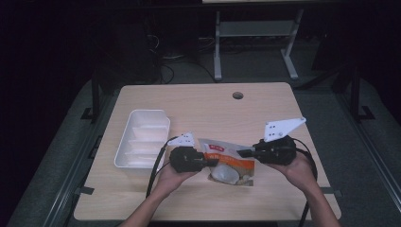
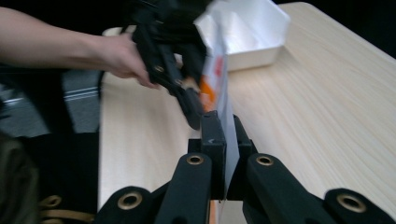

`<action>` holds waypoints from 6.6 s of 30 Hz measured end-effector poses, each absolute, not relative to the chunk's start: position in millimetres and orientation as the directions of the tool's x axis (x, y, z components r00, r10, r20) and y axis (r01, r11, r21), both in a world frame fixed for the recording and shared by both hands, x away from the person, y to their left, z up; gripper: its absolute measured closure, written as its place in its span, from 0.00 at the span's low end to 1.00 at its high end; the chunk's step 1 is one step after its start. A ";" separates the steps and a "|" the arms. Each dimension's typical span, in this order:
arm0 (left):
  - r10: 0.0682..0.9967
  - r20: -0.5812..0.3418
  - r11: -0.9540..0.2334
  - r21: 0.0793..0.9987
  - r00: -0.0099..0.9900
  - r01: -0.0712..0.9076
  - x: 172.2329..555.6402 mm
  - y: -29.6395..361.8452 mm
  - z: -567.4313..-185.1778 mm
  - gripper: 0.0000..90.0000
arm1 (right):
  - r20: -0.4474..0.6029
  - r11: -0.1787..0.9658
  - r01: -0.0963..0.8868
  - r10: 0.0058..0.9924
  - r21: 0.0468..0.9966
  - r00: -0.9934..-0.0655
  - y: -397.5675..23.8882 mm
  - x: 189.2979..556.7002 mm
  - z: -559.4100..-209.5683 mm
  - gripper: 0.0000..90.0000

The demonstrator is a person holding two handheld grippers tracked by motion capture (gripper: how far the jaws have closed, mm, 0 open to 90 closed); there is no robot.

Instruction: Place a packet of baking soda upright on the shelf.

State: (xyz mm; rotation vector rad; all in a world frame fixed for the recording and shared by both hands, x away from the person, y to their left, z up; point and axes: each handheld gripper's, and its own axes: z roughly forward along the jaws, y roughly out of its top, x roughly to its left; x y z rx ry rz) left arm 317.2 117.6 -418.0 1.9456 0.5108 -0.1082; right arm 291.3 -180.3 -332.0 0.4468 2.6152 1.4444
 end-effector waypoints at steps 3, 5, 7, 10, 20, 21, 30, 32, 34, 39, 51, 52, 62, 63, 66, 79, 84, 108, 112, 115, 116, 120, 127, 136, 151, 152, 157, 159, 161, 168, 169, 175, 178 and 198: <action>0.298 -0.305 -0.332 0.856 0.905 0.398 316.8 118.3 -419.8 0.93 | 0.048 0.488 0.226 0.350 0.843 -0.935 -185.7 294.5 -338.7 0.99; 0.305 -0.298 -0.332 0.857 0.904 0.394 315.9 116.7 -419.5 0.94 | 0.061 0.467 0.235 0.357 0.853 -0.932 -188.5 296.0 -342.0 0.99; 0.309 -0.294 -0.335 0.856 0.904 0.393 316.1 115.6 -419.4 0.95 | 0.061 0.465 0.238 0.364 0.853 -0.929 -189.9 297.0 -343.4 0.98; 0.311 -0.295 -0.335 0.856 0.904 0.394 316.2 115.3 -419.4 0.96 | 0.075 0.459 0.254 0.373 0.851 -0.925 -192.6 298.5 -345.4 0.88; 0.314 -0.291 -0.338 0.855 0.904 0.392 315.2 115.3 -418.7 0.96 | 0.144 0.375 0.311 0.412 0.873 -0.900 -211.5 302.1 -367.0 0.61; 0.314 -0.291 -0.339 0.855 0.904 0.392 315.3 115.3 -418.8 0.96 | 0.150 0.371 0.317 0.414 0.873 -0.898 -212.8 302.1 -369.6 0.59; 0.317 -0.280 -0.349 0.854 0.906 0.386 314.3 114.7 -417.5 0.96 | 0.180 0.388 0.368 0.441 0.845 -0.879 -216.1 302.4 -392.3 0.46; 0.318 -0.279 -0.349 0.854 0.906 0.385 314.1 114.6 -417.4 0.96 | 0.187 0.382 0.373 0.441 0.845 -0.878 -214.7 301.7 -394.8 0.41; 0.317 -0.280 -0.349 0.854 0.906 0.386 314.3 114.6 -417.5 0.96 | 0.180 0.388 0.371 0.446 0.843 -0.876 -212.0 300.7 -397.6 0.40; 0.318 -0.279 -0.349 0.854 0.906 0.385 314.1 114.4 -417.4 0.96 | 0.182 0.399 0.390 0.466 0.830 -0.866 -204.2 303.2 -406.3 0.24; 0.323 -0.268 -0.356 0.854 0.908 0.379 312.8 113.5 -416.4 0.93 | 0.135 0.428 0.324 0.415 0.844 -0.900 -190.1 308.6 -411.0 0.75; 0.326 -0.265 -0.357 0.854 0.908 0.377 312.7 113.5 -416.3 0.93 | 0.135 0.428 0.324 0.415 0.844 -0.900 -190.1 308.6 -411.0 0.75; 0.362 -0.248 -0.353 0.856 0.899 0.378 305.0 121.4 -414.2 0.78 | 0.182 0.392 0.331 0.372 0.858 -0.910 -190.4 308.5 -406.3 0.99; 0.372 -0.238 -0.360 0.854 0.897 0.376 303.9 123.0 -414.0 0.75 | 0.178 0.394 0.328 0.370 0.858 -0.912 -190.2 308.5 -405.5 0.99; 0.398 -0.208 -0.370 0.855 0.893 0.364 300.3 127.8 -413.5 0.69 | 0.179 0.402 0.332 0.372 0.853 -0.911 -189.6 308.6 -403.5 1.00; 0.413 -0.146 -0.426 0.841 0.899 0.333 277.9 144.7 -413.8 0.59 | 0.141 0.437 0.325 0.402 0.839 -0.905 -186.7 310.7 -382.4 1.00; 0.397 -0.151 -0.427 0.842 0.905 0.328 271.4 150.0 -415.1 0.57 | 0.136 0.446 0.335 0.420 0.830 -0.897 -184.7 315.6 -373.9 1.00; 0.354 -0.134 -0.478 0.825 0.925 0.302 264.2 153.6 -421.5 0.35 | 0.157 0.395 0.337 0.422 0.855 -0.893 -152.4 357.9 -331.6 1.00; 0.355 -0.118 -0.487 0.824 0.927 0.291 263.2 153.2 -422.7 0.32 | 0.159 0.393 0.332 0.412 0.857 -0.897 -138.3 368.7 -326.9 1.00; 0.361 -0.105 -0.504 0.814 0.927 0.289 262.2 152.5 -425.7 0.28 | 0.173 0.378 0.338 0.407 0.862 -0.897 -129.1 376.5 -325.9 1.00; 0.355 -0.104 -0.512 0.810 0.929 0.286 261.8 151.9 -426.8 0.27 | 0.178 0.375 0.341 0.408 0.862 -0.896 -126.3 378.7 -325.7 1.00; 0.349 -0.086 -0.529 0.804 0.933 0.271 259.5 150.2 -427.5 0.26 | 0.180 0.372 0.343 0.407 0.863 -0.896 -116.2 386.9 -324.2 1.00; 0.358 -0.083 -0.525 0.806 0.930 0.274 260.7 151.2 -428.5 0.23 | 0.193 0.370 0.354 0.407 0.859 -0.893 -103.1 399.0 -324.5 1.00; 0.359 -0.084 -0.528 0.803 0.929 0.277 261.0 151.6 -429.6 0.21 | 0.191 0.378 0.355 0.406 0.855 -0.894 -85.6 410.6 -321.0 1.00; 0.369 -0.085 -0.528 0.800 0.925 0.284 262.5 153.1 -431.8 0.20 | 0.176 0.394 0.333 0.383 0.856 -0.907 -56.8 421.8 -307.1 1.00; 0.370 -0.086 -0.527 0.800 0.925 0.286 262.7 153.3 -431.9 0.20 | 0.174 0.396 0.330 0.381 0.857 -0.908 -54.4 422.6 -306.2 1.00; 0.374 -0.081 -0.531 0.798 0.924 0.285 262.9 153.8 -432.6 0.19 | 0.172 0.401 0.326 0.374 0.856 -0.911 -41.8 425.3 -303.1 1.00; 0.375 -0.076 -0.538 0.794 0.924 0.283 262.8 153.6 -432.8 0.19 | 0.171 0.406 0.325 0.370 0.854 -0.913 -36.0 426.5 -301.5 1.00; 0.375 -0.072 -0.539 0.794 0.924 0.281 262.4 153.5 -432.7 0.19 | 0.167 0.407 0.318 0.364 0.857 -0.916 -30.6 428.1 -300.0 1.00; 0.383 -0.076 -0.534 0.795 0.921 0.287 263.5 155.2 -433.6 0.19 | 0.162 0.409 0.307 0.350 0.859 -0.922 -13.0 432.6 -296.5 1.00; 0.384 -0.075 -0.534 0.795 0.920 0.287 263.7 155.7 -433.5 0.19 | 0.160 0.410 0.304 0.349 0.860 -0.923 -10.2 433.6 -296.3 1.00; 0.392 -0.069 -0.535 0.795 0.917 0.288 264.2 156.7 -433.5 0.19 | 0.162 0.411 0.300 0.336 0.861 -0.928 5.7 439.7 -296.4 1.00; 0.387 -0.066 -0.540 0.792 0.920 0.284 265.2 157.2 -434.2 0.19 | 0.159 0.410 0.288 0.319 0.866 -0.934 14.3 440.2 -295.3 1.00; 0.374 -0.066 -0.544 0.792 0.925 0.277 265.8 156.6 -435.4 0.18 | 0.196 0.388 0.303 0.292 0.870 -0.936 61.6 453.0 -319.0 1.00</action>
